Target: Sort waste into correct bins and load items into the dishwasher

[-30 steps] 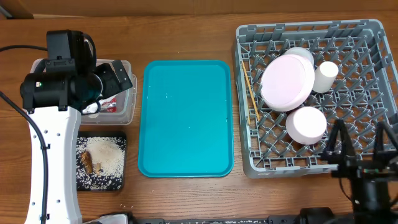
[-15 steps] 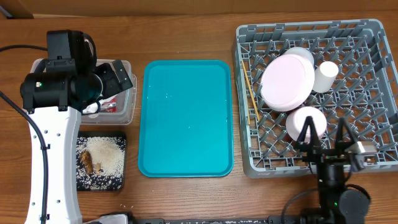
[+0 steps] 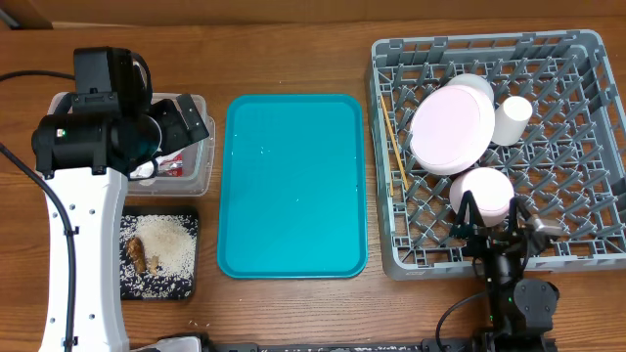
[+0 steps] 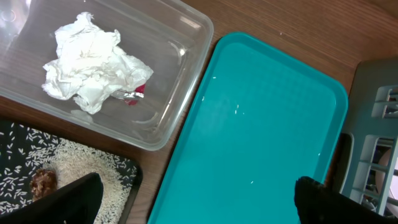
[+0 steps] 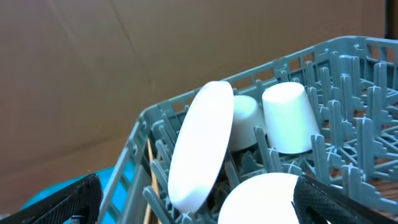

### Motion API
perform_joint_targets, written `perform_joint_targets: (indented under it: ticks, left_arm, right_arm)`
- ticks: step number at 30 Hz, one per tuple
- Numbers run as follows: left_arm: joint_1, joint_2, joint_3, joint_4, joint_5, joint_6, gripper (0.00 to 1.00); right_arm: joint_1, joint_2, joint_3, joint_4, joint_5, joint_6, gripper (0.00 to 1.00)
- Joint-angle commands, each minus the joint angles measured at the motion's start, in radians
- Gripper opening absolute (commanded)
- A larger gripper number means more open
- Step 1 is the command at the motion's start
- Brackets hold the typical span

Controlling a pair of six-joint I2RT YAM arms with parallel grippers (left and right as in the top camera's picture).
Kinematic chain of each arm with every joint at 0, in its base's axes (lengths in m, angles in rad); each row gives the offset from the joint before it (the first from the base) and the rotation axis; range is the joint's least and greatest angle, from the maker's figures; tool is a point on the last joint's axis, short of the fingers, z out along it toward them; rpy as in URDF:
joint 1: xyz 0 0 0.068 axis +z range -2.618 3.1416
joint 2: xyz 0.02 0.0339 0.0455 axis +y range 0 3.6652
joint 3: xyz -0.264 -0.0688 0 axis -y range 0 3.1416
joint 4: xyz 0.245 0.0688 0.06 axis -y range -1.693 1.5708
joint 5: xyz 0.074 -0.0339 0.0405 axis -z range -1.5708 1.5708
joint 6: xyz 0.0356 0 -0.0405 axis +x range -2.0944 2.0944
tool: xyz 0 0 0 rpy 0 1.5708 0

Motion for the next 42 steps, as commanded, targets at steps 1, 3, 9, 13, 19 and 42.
perform_joint_targets:
  ticks: [1,3,9,13,19,42]
  left_arm:
    - [-0.007,-0.003,0.014,0.001,-0.001,-0.006,1.00]
    - [-0.007,-0.003,0.014,0.001,-0.001,-0.006,1.00]
    - [-0.007,-0.003,0.014,0.001,-0.001,-0.006,1.00]
    - [-0.007,-0.003,0.014,0.001,-0.001,-0.006,1.00]
    - [-0.007,-0.003,0.014,0.001,-0.001,-0.006,1.00]
    - [-0.018,-0.035,-0.013,-0.013,-0.001,0.005,1.00]
  right_arm:
    - [-0.005,-0.012,-0.011,0.005,0.005,-0.055,1.00]
    - [-0.005,-0.012,-0.011,0.005,0.005,-0.055,1.00]
    - [-0.005,-0.012,-0.011,0.005,0.005,-0.054,1.00]
    - [-0.005,-0.012,-0.011,0.005,0.005,-0.054,1.00]
    - [-0.005,-0.012,-0.011,0.005,0.005,-0.054,1.00]
    - [-0.005,-0.012,-0.011,0.005,0.005,-0.054,1.00]
